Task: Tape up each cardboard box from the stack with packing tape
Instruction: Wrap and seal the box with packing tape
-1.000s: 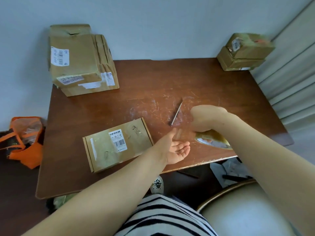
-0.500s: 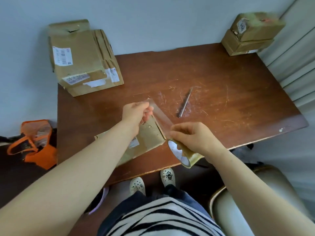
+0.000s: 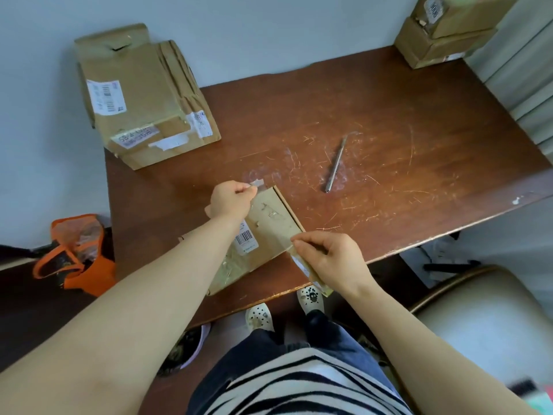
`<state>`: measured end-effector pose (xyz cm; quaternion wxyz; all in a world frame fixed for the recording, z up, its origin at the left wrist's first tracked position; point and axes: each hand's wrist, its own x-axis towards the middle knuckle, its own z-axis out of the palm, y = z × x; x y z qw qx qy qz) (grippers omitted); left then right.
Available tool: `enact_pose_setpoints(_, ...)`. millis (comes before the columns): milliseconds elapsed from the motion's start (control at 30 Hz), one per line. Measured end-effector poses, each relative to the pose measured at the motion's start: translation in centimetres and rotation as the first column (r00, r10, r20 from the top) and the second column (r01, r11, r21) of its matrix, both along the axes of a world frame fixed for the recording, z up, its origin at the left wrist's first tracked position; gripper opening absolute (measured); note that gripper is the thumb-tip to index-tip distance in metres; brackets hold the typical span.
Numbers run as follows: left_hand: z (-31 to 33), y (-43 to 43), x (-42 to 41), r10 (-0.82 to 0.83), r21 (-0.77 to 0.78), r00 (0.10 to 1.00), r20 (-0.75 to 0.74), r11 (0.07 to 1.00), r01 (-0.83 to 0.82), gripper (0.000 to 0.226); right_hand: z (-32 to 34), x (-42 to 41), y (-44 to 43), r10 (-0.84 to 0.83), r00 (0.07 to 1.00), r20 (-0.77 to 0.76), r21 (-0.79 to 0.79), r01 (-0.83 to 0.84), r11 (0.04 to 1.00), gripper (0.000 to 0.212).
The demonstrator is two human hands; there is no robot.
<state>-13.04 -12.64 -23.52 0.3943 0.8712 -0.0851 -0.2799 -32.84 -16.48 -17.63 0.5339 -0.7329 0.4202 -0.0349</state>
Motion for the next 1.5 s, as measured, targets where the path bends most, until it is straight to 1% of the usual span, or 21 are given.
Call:
enact_pose_setpoints(100, -0.4, 0.1, -0.2, -0.005, 0.038, 1.0, 0.025, 0.999, 0.004, 0.011, -0.2, 0.7, 0.2, 0.018, 0.997, -0.079, -0.049, -0.022, 0.999, 0.016)
enact_pose_setpoints(267, -0.8, 0.0, -0.2, -0.033, 0.072, 0.998, 0.046, 0.997, 0.03, 0.01, -0.4, 1.4, 0.3, 0.032, 0.985, -0.172, -0.074, -0.045, 0.996, 0.021)
enact_pose_setpoints(400, -1.2, -0.2, -0.1, -0.107, 0.122, 0.992, 0.073, 0.988, 0.098, 0.016, -0.6, 1.7, 0.2, 0.076, 0.961, -0.265, -0.12, -0.111, 0.987, 0.025)
enact_pose_setpoints(500, -1.2, -0.7, 0.1, -0.186, 0.226, 0.978, 0.099, 0.961, 0.16, 0.023, -1.3, 2.0, 0.1, 0.094, 0.947, -0.307, -0.098, -0.13, 0.987, 0.025)
enact_pose_setpoints(633, -1.7, -1.3, 0.4, -0.263, 0.368, 0.96, 0.094, 0.905, 0.212, 0.038, -2.4, 2.4, -0.1, 0.114, 0.94, -0.321, -0.045, -0.135, 0.99, 0.025)
enact_pose_setpoints(733, -1.9, -1.7, 0.5, -0.308, 0.486, 0.948, 0.084, 0.843, 0.231, 0.041, -2.9, 2.5, -0.3, 0.098, 0.948, -0.304, 0.009, -0.101, 0.995, 0.02)
enact_pose_setpoints(833, -1.6, -2.0, 0.8, -0.286, 0.534, 0.957, 0.049, 0.817, 0.217, 0.045, -3.2, 2.5, -0.3, 0.094, 0.956, -0.279, 0.037, -0.087, 0.995, 0.019)
enact_pose_setpoints(867, -1.4, -2.1, 0.9, -0.291, 0.53, 0.952, 0.096, 0.825, 0.198, 0.045, -3.3, 2.5, -0.3, 0.092, 0.956, -0.277, 0.039, -0.085, 0.996, 0.019)
enact_pose_setpoints(900, -1.2, -1.9, 0.9, -0.322, 0.513, 0.926, 0.196, 0.839, 0.183, 0.04, -3.4, 2.5, -0.3, 0.089, 0.957, -0.278, 0.043, -0.081, 0.996, 0.018)
enact_pose_setpoints(933, -1.0, -1.8, 0.7, -0.371, 0.481, 0.87, 0.324, 0.856, 0.186, 0.035, -3.5, 2.5, -0.2, 0.084, 0.957, -0.276, 0.051, -0.073, 0.996, 0.017)
enact_pose_setpoints(967, -0.8, -1.6, 0.3, -0.428, 0.442, 0.79, 0.439, 0.868, 0.225, 0.033, -3.6, 2.5, -0.2, 0.076, 0.959, -0.274, 0.059, -0.062, 0.996, 0.017)
enact_pose_setpoints(1000, -0.8, -1.5, -0.3, -0.489, 0.41, 0.709, 0.509, 0.862, 0.3, 0.032, -3.7, 2.5, -0.1, 0.07, 0.96, -0.27, 0.066, -0.054, 0.996, 0.015)
enact_pose_setpoints(1033, -0.9, -1.4, -1.0, -0.553, 0.399, 0.645, 0.528, 0.832, 0.387, 0.033, -3.7, 2.5, -0.1, 0.065, 0.962, -0.264, 0.069, -0.049, 0.996, 0.014)
enact_pose_setpoints(1067, -1.2, -1.4, -1.7, -0.614, 0.41, 0.604, 0.508, 0.789, 0.457, 0.036, -3.8, 2.4, -0.1, 0.064, 0.964, -0.258, 0.069, -0.048, 0.996, 0.014)
enact_pose_setpoints(1100, -1.7, -1.3, -2.2, -0.666, 0.443, 0.582, 0.466, 0.745, 0.498, 0.041, -3.8, 2.5, -0.2, 0.067, 0.965, -0.255, 0.067, -0.051, 0.996, 0.015)
enact_pose_setpoints(1133, -2.1, -1.2, -2.5, -0.703, 0.486, 0.572, 0.424, 0.709, 0.511, 0.045, -3.8, 2.5, -0.2, 0.072, 0.965, -0.253, 0.068, -0.056, 0.996, 0.016)
enact_pose_setpoints(1200, -2.6, -1.0, -2.6, -0.734, 0.549, 0.564, 0.378, 0.668, 0.502, 0.05, -3.8, 2.5, -0.2, 0.075, 0.965, -0.253, 0.074, -0.058, 0.996, 0.018)
enact_pose_setpoints(1267, -2.6, -1.1, -2.5, -0.75, 0.572, 0.565, 0.344, 0.645, 0.507, 0.051, -3.8, 2.5, -0.2, 0.07, 0.965, -0.252, 0.079, -0.052, 0.996, 0.017)
enact_pose_setpoints(1367, -2.3, -1.3, -3.6, -0.721, 0.588, 0.627, 0.295, 0.655, 0.476, 0.059, -3.8, 2.4, -0.3, 0.076, 0.965, -0.252, 0.093, -0.054, 0.994, 0.015)
enact_pose_setpoints(1400, -2.5, -1.1, -4.3, -0.725, 0.605, 0.624, 0.291, 0.645, 0.467, 0.063, -3.9, 2.4, -0.3, 0.082, 0.965, -0.25, 0.095, -0.06, 0.994, 0.014)
enact_pose_setpoints(1500, -3.7, -0.1, -5.9, -0.776, 0.613, 0.488, 0.4, 0.622, 0.487, 0.069, -4.1, 2.5, -0.5, 0.085, 0.966, -0.243, 0.088, -0.066, 0.994, 0.008)
